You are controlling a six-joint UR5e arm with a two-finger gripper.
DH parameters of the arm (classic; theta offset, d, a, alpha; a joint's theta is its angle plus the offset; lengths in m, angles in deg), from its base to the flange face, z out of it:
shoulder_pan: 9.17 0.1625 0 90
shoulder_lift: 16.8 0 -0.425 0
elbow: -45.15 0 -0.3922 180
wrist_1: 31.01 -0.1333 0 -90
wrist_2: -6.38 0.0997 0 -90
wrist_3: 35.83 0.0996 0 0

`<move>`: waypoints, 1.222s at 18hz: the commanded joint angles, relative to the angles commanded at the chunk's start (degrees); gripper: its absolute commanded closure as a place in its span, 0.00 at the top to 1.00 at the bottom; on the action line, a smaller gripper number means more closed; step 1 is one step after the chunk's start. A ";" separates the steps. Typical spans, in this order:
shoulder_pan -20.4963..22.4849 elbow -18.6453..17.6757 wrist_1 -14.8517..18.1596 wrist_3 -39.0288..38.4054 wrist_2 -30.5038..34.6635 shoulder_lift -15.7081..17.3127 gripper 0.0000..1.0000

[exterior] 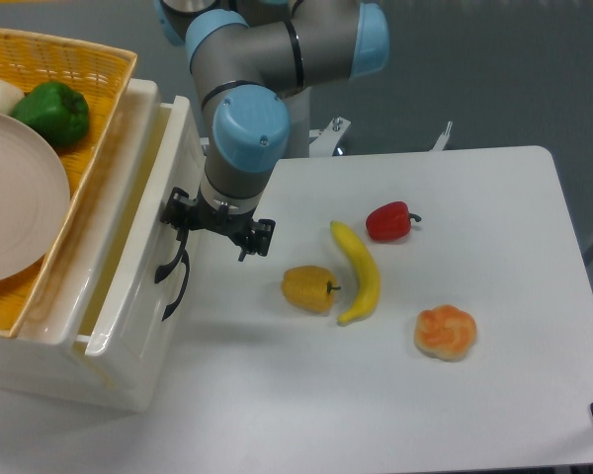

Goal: Slide open the top white drawer
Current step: 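Pull the upper drawer outward by its handle, away from the cabinet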

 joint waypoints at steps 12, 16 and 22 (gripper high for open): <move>1.23 0.18 0.00 0.96 0.87 -0.35 1.00; 1.85 0.18 -0.09 1.41 1.14 -0.53 1.00; 3.25 1.32 -0.09 1.67 1.14 -1.14 1.00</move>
